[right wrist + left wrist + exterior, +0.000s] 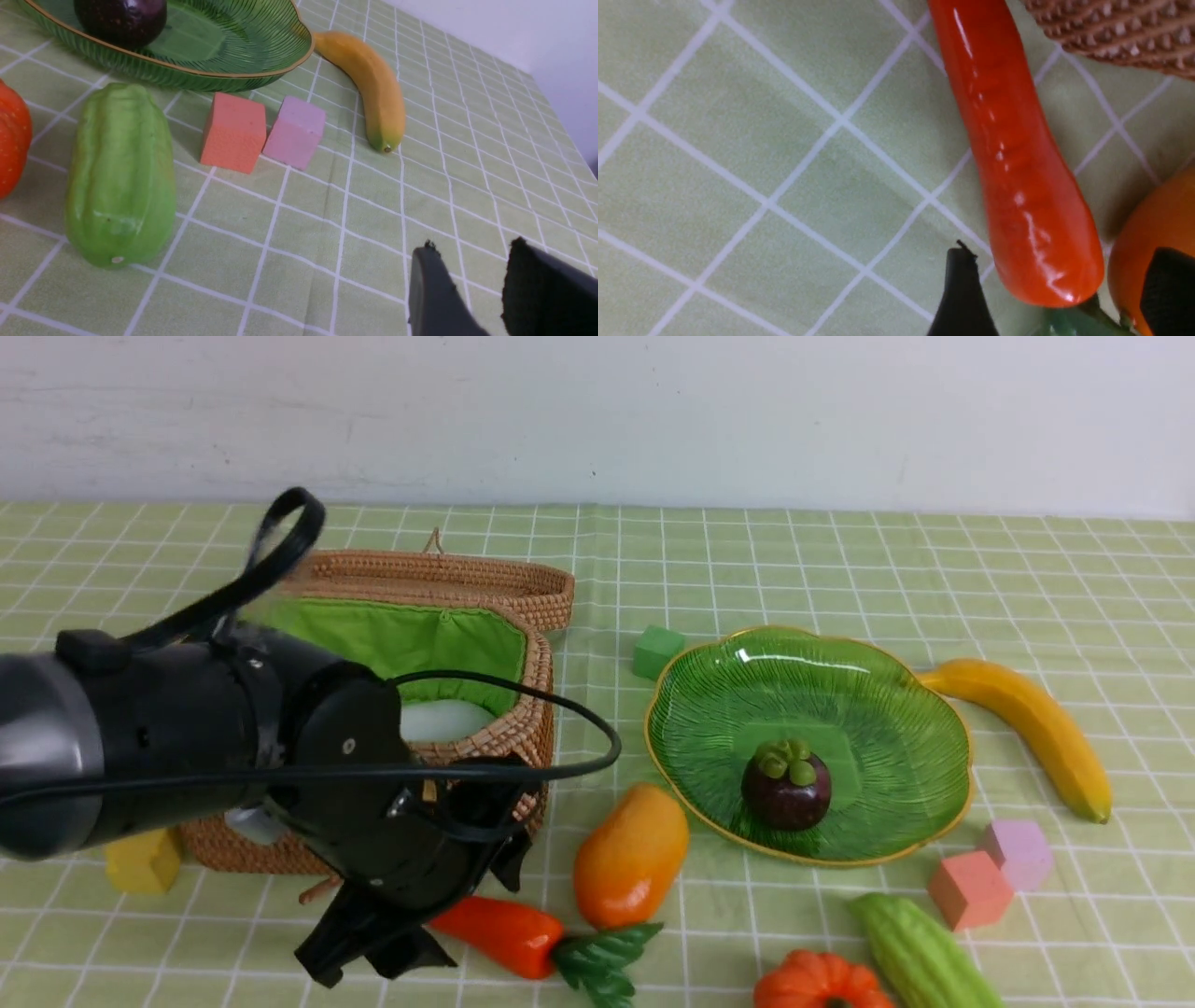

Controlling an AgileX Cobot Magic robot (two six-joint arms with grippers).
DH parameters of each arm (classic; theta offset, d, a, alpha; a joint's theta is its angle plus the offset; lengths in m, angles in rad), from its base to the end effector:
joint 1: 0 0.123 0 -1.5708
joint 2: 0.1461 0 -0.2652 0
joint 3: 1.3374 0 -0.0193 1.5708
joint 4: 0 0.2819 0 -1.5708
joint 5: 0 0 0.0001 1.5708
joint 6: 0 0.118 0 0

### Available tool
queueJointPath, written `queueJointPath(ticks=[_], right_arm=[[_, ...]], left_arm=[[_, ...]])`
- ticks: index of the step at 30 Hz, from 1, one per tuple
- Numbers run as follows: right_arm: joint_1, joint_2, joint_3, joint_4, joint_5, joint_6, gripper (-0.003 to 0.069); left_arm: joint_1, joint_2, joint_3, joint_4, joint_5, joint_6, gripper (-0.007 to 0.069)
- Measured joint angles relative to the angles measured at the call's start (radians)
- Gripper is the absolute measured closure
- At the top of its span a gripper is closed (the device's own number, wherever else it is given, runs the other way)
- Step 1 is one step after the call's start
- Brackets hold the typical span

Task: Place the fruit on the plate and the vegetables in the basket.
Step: Use the left arm to grab a carrot and put it into the left basket

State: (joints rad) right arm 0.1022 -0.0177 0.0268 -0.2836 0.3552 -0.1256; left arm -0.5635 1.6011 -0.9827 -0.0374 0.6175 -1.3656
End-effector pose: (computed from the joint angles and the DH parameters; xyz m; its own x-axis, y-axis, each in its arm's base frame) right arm 0.1304 0.0018 0.1675 -0.2367 -0.4068 -0.8823 -0.1067 0.9135 -0.3926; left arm 0.2925 -0.1879 0.1503 -0.6673 -0.7430 -0.0518 -0.6652 0.6258 -0.4073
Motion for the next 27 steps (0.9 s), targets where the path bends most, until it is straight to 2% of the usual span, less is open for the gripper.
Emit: queueJointPath(ticks=[5, 8, 27], right_arm=[[0.000, 0.000, 0.000, 0.000, 0.000, 0.000, 0.0419], [0.000, 0.000, 0.000, 0.000, 0.000, 0.000, 0.0419], [0.000, 0.000, 0.000, 0.000, 0.001, 0.000, 0.0419]], left_arm=[[0.000, 0.043, 0.000, 0.055, -0.063, -0.114, 0.0144], [0.000, 0.079, 0.000, 0.058, -0.104, -0.143, 0.0144], [0.000, 0.156, 0.000, 0.058, -0.118, -0.149, 0.0148]])
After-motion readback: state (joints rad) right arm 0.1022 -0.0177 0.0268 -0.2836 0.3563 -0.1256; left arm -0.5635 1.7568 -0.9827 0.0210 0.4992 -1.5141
